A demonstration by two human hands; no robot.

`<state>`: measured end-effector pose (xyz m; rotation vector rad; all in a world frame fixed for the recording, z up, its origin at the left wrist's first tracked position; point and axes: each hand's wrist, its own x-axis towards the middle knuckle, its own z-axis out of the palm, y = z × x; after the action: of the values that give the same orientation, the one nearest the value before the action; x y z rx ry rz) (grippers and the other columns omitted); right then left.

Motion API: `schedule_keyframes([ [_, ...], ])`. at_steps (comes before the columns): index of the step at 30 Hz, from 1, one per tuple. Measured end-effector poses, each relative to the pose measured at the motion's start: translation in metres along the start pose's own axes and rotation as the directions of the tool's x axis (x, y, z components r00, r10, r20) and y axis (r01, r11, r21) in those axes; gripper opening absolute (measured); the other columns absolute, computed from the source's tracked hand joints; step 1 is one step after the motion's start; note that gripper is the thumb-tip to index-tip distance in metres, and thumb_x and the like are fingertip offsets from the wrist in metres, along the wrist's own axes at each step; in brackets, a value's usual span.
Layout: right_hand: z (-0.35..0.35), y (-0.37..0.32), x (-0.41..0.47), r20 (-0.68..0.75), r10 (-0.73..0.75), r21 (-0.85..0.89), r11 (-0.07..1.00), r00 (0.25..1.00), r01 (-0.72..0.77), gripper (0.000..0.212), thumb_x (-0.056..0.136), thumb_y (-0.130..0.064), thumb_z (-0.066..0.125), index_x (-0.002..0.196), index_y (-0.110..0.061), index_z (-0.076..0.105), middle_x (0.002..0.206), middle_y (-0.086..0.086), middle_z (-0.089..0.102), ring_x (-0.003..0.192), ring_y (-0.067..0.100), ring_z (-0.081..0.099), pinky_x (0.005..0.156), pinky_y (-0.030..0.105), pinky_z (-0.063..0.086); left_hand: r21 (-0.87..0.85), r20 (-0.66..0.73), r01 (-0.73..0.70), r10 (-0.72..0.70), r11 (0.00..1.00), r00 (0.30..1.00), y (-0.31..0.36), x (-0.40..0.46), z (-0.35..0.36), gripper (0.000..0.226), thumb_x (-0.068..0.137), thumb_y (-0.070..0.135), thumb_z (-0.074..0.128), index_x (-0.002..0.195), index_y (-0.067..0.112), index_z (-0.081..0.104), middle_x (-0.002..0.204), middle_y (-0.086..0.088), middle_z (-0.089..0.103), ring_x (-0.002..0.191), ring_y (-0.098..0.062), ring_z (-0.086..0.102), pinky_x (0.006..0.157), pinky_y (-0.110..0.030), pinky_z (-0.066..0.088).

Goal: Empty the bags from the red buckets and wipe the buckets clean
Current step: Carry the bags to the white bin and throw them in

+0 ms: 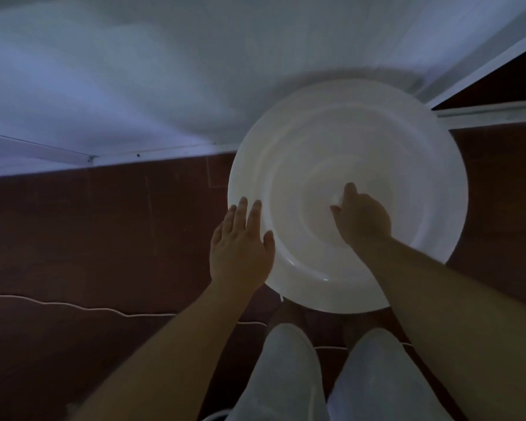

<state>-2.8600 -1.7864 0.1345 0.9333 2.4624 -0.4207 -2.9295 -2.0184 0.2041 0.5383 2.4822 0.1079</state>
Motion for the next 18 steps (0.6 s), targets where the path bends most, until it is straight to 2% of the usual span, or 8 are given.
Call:
schedule_keyframes([
  [4,0.012,0.001,0.003,-0.050,-0.004,0.025,1.000,0.999,0.005,0.042,0.096,-0.042,0.056,0.123,-0.015,0.039,0.095,0.019,0.064,0.084,0.041,0.066,0.060,0.037,0.041,-0.025,0.004,-0.019,0.019,0.999,1.000,0.010,0.001,0.011,0.066,0.106,0.052,0.035,0.165,0.033,0.011,0.175,0.002,0.010,0.161,-0.021,0.009,0.127,-0.044,0.013],
  [8,0.011,0.001,0.006,0.007,0.026,0.057,0.998,1.000,-0.027,0.044,0.096,-0.042,0.056,0.127,-0.018,0.036,0.100,0.020,0.062,0.089,0.041,0.065,0.063,0.038,0.041,-0.013,0.018,-0.033,0.033,0.999,0.999,0.018,-0.003,0.009,0.066,0.107,0.052,0.035,0.165,0.033,0.011,0.175,0.002,0.010,0.161,-0.021,0.009,0.128,-0.044,0.013],
  [13,-0.013,0.003,0.004,0.152,0.062,0.099,0.992,0.986,-0.078,0.065,0.097,-0.053,0.049,0.144,-0.014,0.025,0.119,0.021,0.059,0.107,0.042,0.061,0.080,0.045,0.049,0.008,0.003,-0.042,0.042,0.999,0.999,0.029,-0.010,-0.010,0.066,0.106,0.051,0.034,0.165,0.032,0.011,0.175,0.001,0.010,0.162,-0.021,0.008,0.128,-0.043,0.012],
  [18,-0.060,0.010,-0.028,0.164,0.016,0.008,1.000,0.986,-0.017,0.070,0.099,-0.060,0.035,0.154,-0.019,0.019,0.135,0.016,0.050,0.118,0.039,0.053,0.084,0.045,0.047,0.032,0.005,-0.073,0.073,0.997,0.997,0.049,-0.024,-0.043,0.066,0.106,0.052,0.031,0.166,0.033,0.008,0.176,0.001,0.006,0.162,-0.021,0.005,0.128,-0.044,0.009],
])
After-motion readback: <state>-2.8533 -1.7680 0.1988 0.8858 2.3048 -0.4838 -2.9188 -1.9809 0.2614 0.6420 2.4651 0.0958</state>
